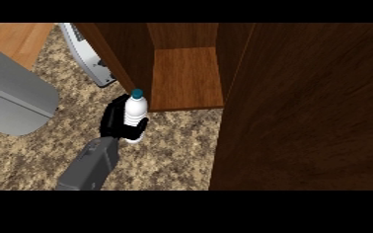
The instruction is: Pick up the bottled water, place it into the cabinet and close the cabinet
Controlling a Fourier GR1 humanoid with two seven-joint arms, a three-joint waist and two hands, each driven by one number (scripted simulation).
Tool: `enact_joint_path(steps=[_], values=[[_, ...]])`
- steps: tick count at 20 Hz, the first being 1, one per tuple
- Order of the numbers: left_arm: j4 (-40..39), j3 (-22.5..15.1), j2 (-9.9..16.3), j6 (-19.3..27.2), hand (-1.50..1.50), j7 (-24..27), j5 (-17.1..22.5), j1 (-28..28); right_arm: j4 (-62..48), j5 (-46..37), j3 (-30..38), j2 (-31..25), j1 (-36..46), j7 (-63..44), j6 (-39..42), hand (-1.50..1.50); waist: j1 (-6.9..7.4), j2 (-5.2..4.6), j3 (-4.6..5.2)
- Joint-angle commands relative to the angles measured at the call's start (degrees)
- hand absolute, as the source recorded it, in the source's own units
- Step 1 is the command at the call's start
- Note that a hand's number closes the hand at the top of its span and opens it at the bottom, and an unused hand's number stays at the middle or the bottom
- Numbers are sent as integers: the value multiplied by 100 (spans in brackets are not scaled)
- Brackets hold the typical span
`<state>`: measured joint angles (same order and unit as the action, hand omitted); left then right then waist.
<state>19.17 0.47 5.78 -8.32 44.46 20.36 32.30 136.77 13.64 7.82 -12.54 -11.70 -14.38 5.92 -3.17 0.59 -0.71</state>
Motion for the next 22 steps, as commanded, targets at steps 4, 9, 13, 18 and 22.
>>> enact_joint_path(steps=[4,9,13,18,22], values=[[510,-289,-547,410,150,-457,397,1256,-178,707,293,-47,43,85,260,-150,-298,8,54],[449,-370,-545,1057,150,-553,398,1517,-315,978,548,-151,67,90,380,-150,-397,-20,50],[388,-360,-544,1465,150,-621,475,1618,-353,1297,798,-285,123,84,487,-150,-453,-24,49],[217,-532,-542,1911,150,-710,460,1634,-490,1581,943,-434,170,68,657,-150,-484,-76,60],[109,-480,-542,2276,150,-709,545,1660,-517,1905,1211,-524,105,109,782,-150,-538,-82,59]])
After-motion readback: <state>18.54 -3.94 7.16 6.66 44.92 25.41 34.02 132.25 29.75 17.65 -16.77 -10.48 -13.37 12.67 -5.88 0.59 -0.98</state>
